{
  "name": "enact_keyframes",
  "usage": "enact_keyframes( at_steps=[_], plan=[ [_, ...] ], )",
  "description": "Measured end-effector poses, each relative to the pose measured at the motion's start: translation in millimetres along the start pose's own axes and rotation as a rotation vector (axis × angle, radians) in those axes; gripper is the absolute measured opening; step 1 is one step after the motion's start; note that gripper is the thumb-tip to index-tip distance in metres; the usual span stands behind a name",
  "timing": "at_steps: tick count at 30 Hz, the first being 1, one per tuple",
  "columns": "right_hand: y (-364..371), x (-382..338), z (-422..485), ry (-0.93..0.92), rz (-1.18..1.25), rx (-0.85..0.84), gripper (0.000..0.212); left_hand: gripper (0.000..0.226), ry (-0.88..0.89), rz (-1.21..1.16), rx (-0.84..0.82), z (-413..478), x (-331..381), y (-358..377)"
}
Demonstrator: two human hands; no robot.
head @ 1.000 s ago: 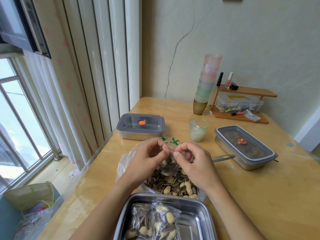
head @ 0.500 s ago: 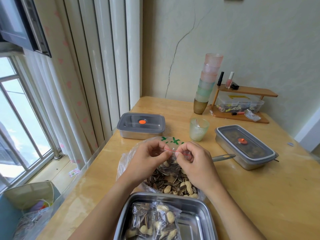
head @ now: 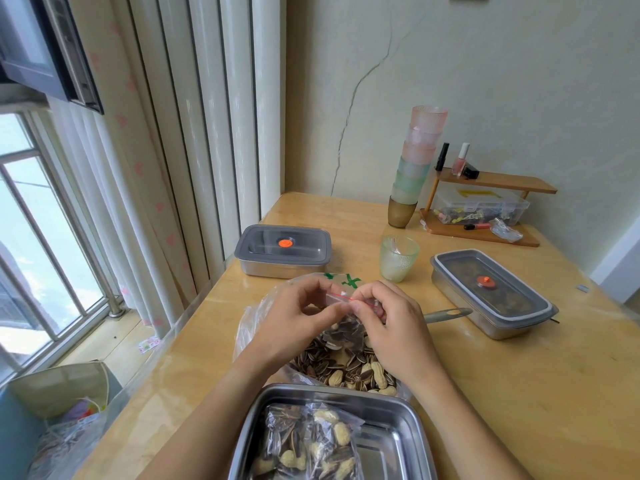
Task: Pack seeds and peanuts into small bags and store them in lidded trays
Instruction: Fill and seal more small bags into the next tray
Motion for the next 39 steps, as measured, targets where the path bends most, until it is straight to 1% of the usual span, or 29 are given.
enact_keyframes(
  at_steps=[3,6,11,15,22,27,32,36,39],
  plan=[
    [-2,-2,1,0.014,0.02,0.011,0.014,0.004,0.014,0.014,0.002,1,-1,-1],
    [-3,-2,1,0.028,0.057,0.023,0.011,0.01,0.016,-0.009,0.021,1,-2,-3],
    [0,4,-2,0.136,0.191,-0.005,0.008,0.007,0.012,-0.046,0.017,1,-1,-4],
    [0,7,-1,0.114,0.177,-0.01,0.016,0.008,0.01,-0.051,-0.001,1,-2,-4],
    [2,7,-1,0.04,0.116,-0.005,0.016,0.009,0.004,-0.036,-0.004,0,0,-2],
    [1,10,-1,0.055,0.098,0.01,0.015,0.012,0.003,-0.102,0.041,2,-4,-4],
    [0,12,-1,0.07,0.073,0.023,0.014,0.007,-0.011,-0.092,0.06,2,-4,-2],
    [0,11,-1,0.113,0.135,0.007,0.012,0.01,-0.036,-0.063,0.048,2,-6,-4],
    [-2,10,-1,0.141,0.146,0.023,0.014,0.009,-0.056,-0.043,0.03,2,-5,-3]
  ],
)
Point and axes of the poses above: each hand's wrist, its own z-axis towards the middle knuckle, its own y-axis out of the palm, x = y × z, the point moved 2 cm from there along z, towards the middle knuckle, and after that the axes turned 9 degrees about -y, right-handed, at the moved point
